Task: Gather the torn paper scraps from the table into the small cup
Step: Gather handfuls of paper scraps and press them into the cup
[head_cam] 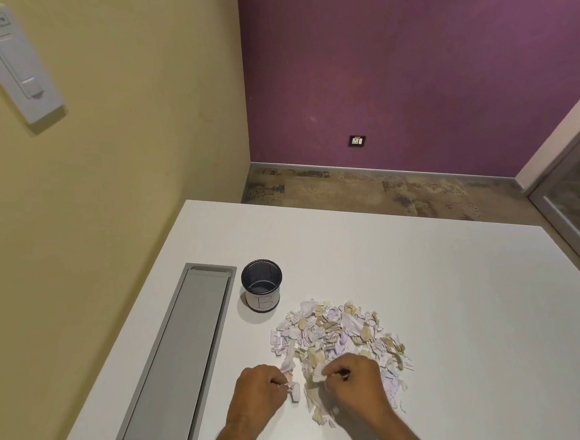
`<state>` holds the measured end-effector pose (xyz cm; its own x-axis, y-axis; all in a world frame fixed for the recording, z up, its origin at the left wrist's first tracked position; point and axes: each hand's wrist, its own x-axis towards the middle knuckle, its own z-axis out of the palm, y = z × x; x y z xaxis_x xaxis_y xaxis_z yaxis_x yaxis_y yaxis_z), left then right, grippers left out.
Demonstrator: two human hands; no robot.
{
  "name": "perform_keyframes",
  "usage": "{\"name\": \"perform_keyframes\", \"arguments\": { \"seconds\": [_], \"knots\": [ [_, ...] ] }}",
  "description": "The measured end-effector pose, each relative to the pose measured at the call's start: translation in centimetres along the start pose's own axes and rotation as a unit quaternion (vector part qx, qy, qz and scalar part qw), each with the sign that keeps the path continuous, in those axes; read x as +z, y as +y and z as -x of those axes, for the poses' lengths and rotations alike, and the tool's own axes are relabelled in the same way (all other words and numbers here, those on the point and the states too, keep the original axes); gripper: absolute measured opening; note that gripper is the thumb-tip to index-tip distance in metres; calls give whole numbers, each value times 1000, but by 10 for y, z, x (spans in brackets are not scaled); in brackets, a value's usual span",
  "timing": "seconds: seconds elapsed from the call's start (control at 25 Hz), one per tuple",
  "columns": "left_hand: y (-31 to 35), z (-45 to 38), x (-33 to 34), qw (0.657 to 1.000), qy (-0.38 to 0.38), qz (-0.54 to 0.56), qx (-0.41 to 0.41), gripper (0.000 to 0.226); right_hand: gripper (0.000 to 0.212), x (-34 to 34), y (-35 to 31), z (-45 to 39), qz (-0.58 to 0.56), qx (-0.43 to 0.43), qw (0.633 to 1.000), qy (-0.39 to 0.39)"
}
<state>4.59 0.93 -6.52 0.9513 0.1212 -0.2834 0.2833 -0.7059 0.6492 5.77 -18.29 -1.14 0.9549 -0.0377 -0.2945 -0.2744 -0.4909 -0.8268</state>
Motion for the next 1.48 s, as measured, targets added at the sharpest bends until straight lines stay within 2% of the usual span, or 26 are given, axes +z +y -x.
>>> {"name": "perform_keyframes", "arguments": {
  "seconds": [0.16,0.32,0.44,0.64,0.84,0.92,1.04,1.12,1.28,1.36,1.44,1.48],
  "knots": [
    [2,-4,-14,995,38,91,-8,31,30,-7,-44,-27,-68,-26,997,17],
    [23,-15,-42,982,87,169,-16,32,24,2,-97,-70,-90,-88,992,24],
    [39,-26,-69,970,115,215,-1,37,20,19,-126,-105,-38,-128,991,16],
    [60,-50,-109,948,170,271,-2,30,23,49,-139,-145,119,-170,978,-31],
    [65,-89,-131,958,199,206,-2,22,34,61,-137,-161,207,-176,958,-89],
    [66,-104,-132,971,183,151,0,13,34,57,-133,-162,187,-187,962,-67],
    [69,-122,-128,989,141,31,5,3,29,49,-118,-162,91,-186,978,-2],
    [71,-132,-123,993,101,-56,16,9,26,43,-104,-160,35,-166,985,31],
    [74,-142,-114,985,55,-148,72,17,28,32,-73,-155,74,-152,985,37],
    [69,-138,-111,983,110,-113,96,20,30,28,-62,-152,145,-148,978,-10],
    [56,-127,-106,972,221,5,82,13,34,29,-54,-150,252,-163,951,-71],
    [44,-121,-102,964,254,52,56,13,36,30,-52,-149,302,-173,932,-101]
  ]
}}
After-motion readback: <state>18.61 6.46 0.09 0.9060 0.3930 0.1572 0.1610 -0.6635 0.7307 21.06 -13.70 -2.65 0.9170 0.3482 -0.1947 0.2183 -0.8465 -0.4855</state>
